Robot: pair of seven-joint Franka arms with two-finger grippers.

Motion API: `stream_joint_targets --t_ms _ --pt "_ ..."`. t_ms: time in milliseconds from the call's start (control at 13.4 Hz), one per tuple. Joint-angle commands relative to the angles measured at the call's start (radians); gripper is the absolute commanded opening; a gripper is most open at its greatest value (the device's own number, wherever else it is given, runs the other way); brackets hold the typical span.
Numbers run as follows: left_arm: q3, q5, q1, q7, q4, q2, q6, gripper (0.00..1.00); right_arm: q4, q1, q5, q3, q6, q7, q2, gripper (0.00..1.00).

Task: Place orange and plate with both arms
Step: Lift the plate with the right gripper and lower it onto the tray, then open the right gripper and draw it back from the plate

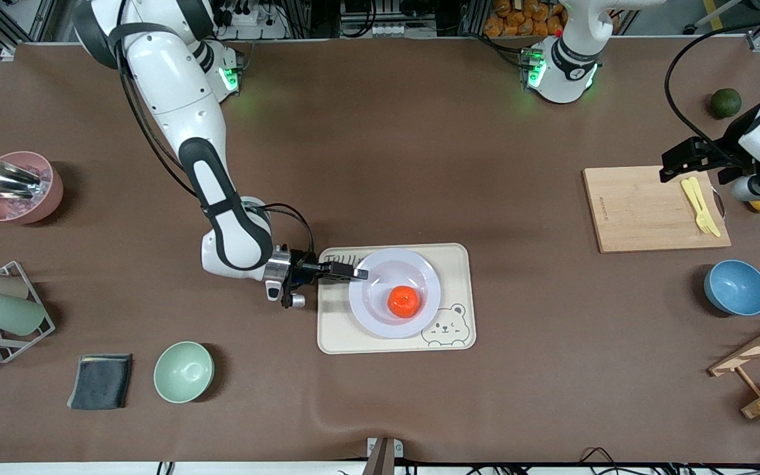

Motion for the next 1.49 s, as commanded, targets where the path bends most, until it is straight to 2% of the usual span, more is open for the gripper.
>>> stream_joint_targets --t_ms 0,74,223,372,521,670,819,1042,1340,1414 --pt "-0.001 -0.004 0.000 0.013 0.000 -0.004 -0.010 1.00 0.003 0.001 -0.141 -0.045 0.000 0.005 -0.043 1.00" --pt "-0.001 -0.004 0.000 0.013 -0.001 -0.006 -0.010 1.00 0.000 0.004 -0.184 -0.068 -0.003 0.007 -0.053 1.00" --pt "-0.001 -0.004 0.000 0.013 0.000 -0.008 -0.012 1.00 -0.007 -0.005 -0.256 -0.073 -0.003 0.008 -0.083 1.00" --pt "-0.002 -0.004 -0.006 0.006 0.000 -0.021 -0.020 1.00 -0.026 -0.010 -0.379 -0.074 -0.002 0.063 -0.140 1.00" --pt "-0.004 -0.003 -0.006 0.006 0.002 -0.041 -0.036 1.00 -0.052 -0.019 -0.579 -0.074 0.000 0.201 -0.233 1.00" --pt "-0.004 -0.001 -0.006 0.008 -0.003 -0.061 -0.040 1.00 -0.073 -0.042 -0.846 -0.073 -0.012 0.348 -0.327 1.00" --pt "-0.011 0.002 -0.006 0.008 -0.004 -0.079 -0.040 1.00 -0.096 -0.082 -1.063 -0.070 -0.092 0.459 -0.424 1.00" --pt "-0.046 0.062 -0.003 0.005 -0.007 -0.101 -0.040 1.00 -0.092 -0.184 -1.227 -0.068 -0.270 0.489 -0.529 1.00" --pt "-0.050 0.062 0.005 0.005 -0.009 -0.104 -0.043 1.00 -0.063 -0.306 -1.532 -0.050 -0.451 0.490 -0.695 1.00" --pt "-0.050 0.062 0.005 0.003 -0.009 -0.104 -0.043 1.00 -0.038 -0.321 -1.582 -0.050 -0.495 0.492 -0.717 1.00"
